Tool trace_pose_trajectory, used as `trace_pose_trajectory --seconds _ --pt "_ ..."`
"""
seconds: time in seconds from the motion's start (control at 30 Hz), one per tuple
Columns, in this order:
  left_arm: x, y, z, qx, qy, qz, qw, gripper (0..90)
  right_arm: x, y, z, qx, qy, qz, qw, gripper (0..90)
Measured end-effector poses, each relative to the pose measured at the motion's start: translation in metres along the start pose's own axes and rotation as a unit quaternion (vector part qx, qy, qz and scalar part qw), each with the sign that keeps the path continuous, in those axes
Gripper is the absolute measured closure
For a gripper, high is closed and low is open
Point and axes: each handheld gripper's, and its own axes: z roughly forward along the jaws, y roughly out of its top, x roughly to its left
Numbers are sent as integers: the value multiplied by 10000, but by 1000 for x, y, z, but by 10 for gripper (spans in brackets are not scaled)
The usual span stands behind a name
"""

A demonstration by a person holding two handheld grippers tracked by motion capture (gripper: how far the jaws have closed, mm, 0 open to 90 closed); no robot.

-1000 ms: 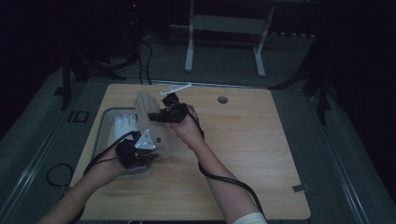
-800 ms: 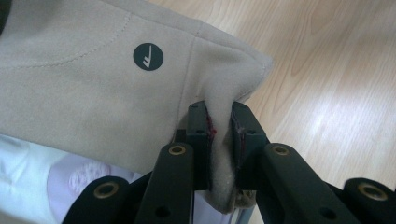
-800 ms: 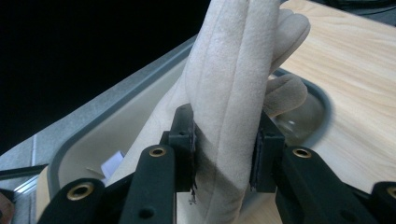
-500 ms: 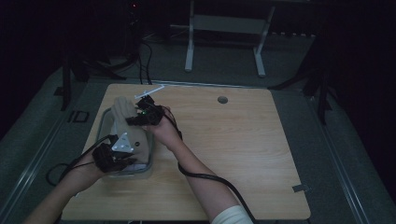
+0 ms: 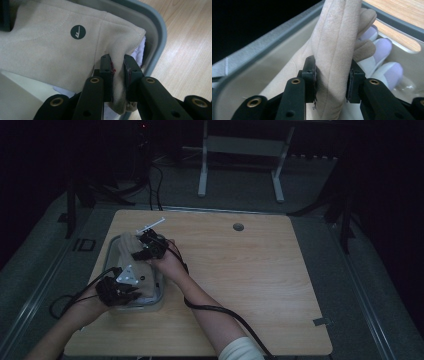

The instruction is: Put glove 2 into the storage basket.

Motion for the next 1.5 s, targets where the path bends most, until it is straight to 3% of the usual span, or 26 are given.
trace_pose_trajectory --seconds 0.13,0.27,0.4,0.5,0.7,0.8,0.9,0.97,1.03,1.07,1.1,1.13,1.2,1.3,1.4,1.5 --pt "2 -3 7 -36 -71 -67 9999 802 -3 -6 6 84 -139 -151 9998 659" --pt "4 -5 15 -29 -148 -149 9998 801 -9 -11 9 -1 -6 -45 10000 650" --pt "5 -4 15 -46 -155 -168 9997 800 -11 -10 7 -14 -40 -179 9998 626" --pt "5 -3 16 -32 -165 -178 9997 800 -13 -10 5 -61 12 -122 9999 614" --pt "6 -2 17 -27 -198 -204 9996 792 -13 -8 -4 -249 -165 -320 9990 498" --pt "7 -3 16 -101 -261 -250 9993 772 -15 -5 -16 -224 -295 -352 9987 382" --pt "8 -3 15 -123 -310 -329 9989 686 -15 -5 -22 -237 -342 -407 9983 337" --pt "7 -2 12 -191 -304 -342 9988 567 -16 -4 -32 -306 -289 -353 9985 249" --pt "8 0 8 -337 -292 -424 9981 449 -16 -6 -39 -266 -150 -420 9986 179" --pt "8 3 3 -548 -182 -504 9971 375 -16 -6 -42 -253 -160 -455 9985 178" --pt "8 3 3 -548 -182 -504 9971 325 -16 -6 -42 -253 -160 -455 9985 178" --pt "10 6 -3 -769 -276 -619 9947 250 -16 -8 -49 -264 -131 -466 9985 158" --pt "9 10 -5 -875 -326 -624 9937 190 -17 -11 -56 -254 -139 -513 9983 155" --pt "6 15 -5 -916 -389 -593 9933 160 -18 -14 -61 -246 -159 -542 9981 155" --pt "-2 23 -1 -1133 -443 -576 9909 143 -18 -22 -73 -296 -238 -689 9969 157" --pt "-8 27 0 -1247 -435 -491 9900 143 -18 -26 -79 -349 -348 -763 9959 157"
